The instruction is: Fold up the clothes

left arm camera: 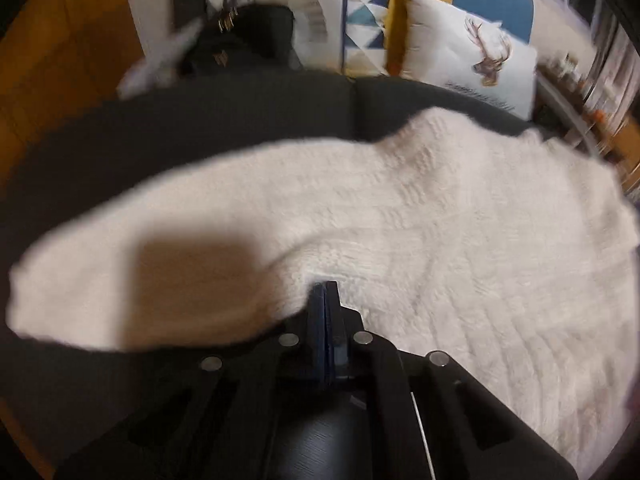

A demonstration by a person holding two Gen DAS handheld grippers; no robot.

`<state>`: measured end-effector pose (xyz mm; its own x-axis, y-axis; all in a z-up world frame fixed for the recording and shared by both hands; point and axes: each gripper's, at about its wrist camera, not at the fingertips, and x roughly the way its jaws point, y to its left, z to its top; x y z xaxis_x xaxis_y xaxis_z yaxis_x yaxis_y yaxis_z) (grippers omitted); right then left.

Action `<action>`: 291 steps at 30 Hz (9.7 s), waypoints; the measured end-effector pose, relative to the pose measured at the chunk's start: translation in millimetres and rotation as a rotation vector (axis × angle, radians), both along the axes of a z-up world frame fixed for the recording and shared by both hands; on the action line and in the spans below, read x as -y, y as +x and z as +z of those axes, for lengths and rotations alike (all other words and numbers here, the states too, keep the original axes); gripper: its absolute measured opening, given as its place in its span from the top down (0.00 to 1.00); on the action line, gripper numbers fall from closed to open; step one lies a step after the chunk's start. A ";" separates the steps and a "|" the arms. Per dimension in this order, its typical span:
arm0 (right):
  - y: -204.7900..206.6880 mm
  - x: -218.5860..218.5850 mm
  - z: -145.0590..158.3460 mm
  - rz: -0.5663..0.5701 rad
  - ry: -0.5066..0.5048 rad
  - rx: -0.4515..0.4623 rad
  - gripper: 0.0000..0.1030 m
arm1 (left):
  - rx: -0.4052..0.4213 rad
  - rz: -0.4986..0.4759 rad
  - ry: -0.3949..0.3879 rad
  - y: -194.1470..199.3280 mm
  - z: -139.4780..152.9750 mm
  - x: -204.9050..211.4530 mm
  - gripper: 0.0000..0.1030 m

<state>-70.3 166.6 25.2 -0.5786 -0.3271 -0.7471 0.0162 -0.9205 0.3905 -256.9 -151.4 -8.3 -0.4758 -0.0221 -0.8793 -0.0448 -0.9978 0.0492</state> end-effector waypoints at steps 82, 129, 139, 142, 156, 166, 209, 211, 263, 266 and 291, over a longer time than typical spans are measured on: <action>-101.0 88.4 -0.8 0.244 -0.034 -0.072 0.96 | -0.187 -0.111 0.094 49.4 -2.1 -20.7 0.99; -57.4 -9.2 -33.8 -0.101 -0.283 -0.056 0.93 | -0.188 -0.099 0.134 51.8 -5.2 -15.5 0.99; 0.2 -64.2 -4.6 -0.214 -0.320 -0.137 0.96 | -0.190 -0.103 0.112 48.9 -5.1 -15.8 0.99; 6.4 -73.0 -9.7 -0.260 -0.291 -0.126 0.93 | -0.191 -0.104 0.104 48.8 -5.1 -16.2 0.99; 41.1 3.9 -45.1 -0.037 -0.179 0.012 0.70 | -0.172 -0.208 0.202 108.8 39.2 -66.9 0.74; 15.5 49.8 -45.3 0.030 0.006 -0.084 0.69 | -0.243 -0.288 0.005 151.6 4.8 -97.3 0.34; 33.6 -15.1 -9.8 -0.063 -0.498 -0.147 0.94 | -0.242 -0.250 0.065 147.7 -1.6 -87.8 0.22; 39.8 -22.2 -0.2 -0.065 -0.501 -0.167 0.94 | -0.241 -0.250 0.067 147.8 -1.6 -87.3 0.22; 60.8 -49.1 -42.0 -0.090 -0.378 -0.032 0.69 | -0.229 -0.225 0.050 146.1 -1.5 -85.2 0.15; 46.5 -35.0 -57.5 -0.054 -0.418 -0.004 0.64 | -0.229 -0.224 0.048 145.9 -1.6 -85.4 0.14; 70.5 -52.0 -10.9 -0.130 -0.448 -0.162 0.94 | -0.227 -0.221 0.062 146.4 -2.4 -83.1 0.13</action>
<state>0.2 218.6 14.3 -0.7333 -0.5132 -0.4460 0.0059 -0.6608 0.7506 -110.6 -68.3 -10.7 -0.6473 0.1541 -0.7465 -0.2559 -0.9665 0.0224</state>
